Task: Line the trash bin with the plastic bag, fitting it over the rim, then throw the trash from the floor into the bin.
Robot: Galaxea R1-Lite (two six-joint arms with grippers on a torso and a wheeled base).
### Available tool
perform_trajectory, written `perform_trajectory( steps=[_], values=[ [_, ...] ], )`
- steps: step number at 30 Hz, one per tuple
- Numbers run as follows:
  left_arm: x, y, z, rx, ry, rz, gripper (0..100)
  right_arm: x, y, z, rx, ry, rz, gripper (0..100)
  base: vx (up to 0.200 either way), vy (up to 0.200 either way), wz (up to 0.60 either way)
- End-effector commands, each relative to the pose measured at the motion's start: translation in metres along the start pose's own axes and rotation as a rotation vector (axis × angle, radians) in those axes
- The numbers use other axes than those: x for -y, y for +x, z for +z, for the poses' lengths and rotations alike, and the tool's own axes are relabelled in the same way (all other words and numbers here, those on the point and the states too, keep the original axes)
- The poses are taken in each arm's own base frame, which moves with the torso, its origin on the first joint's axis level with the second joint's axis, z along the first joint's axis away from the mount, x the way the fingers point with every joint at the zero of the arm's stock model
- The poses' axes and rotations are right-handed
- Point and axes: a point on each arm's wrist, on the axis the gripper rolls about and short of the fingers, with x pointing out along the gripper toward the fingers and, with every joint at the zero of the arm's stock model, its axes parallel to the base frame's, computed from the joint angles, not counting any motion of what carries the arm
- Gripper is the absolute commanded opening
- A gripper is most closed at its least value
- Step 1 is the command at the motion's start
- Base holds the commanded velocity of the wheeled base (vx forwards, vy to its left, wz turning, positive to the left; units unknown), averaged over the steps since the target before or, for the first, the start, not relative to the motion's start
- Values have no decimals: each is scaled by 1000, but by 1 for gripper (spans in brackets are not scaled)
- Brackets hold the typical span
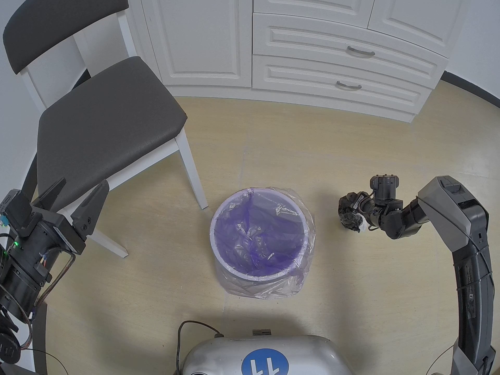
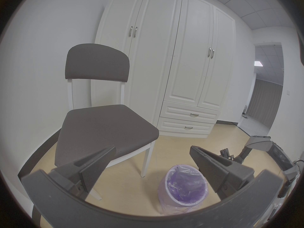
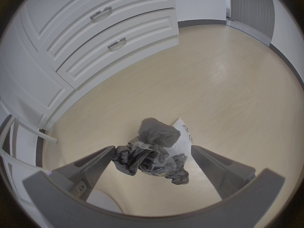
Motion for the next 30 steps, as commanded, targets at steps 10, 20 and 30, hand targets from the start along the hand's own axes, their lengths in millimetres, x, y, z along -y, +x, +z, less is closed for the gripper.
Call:
perform_trajectory(
  steps=[10,20,30],
  values=[
    [0,0,0,-2,-1,-2,100,14,19,-30,-45,-13,-28,100,0,0,0],
    [0,0,1,6,0,0,100,12,31,-46,-49,-19,-22,100,0,0,0],
    [0,-2,3,16,-2,-1,100,12,61,-52,48,-3,-31,100,0,0,0]
  ],
)
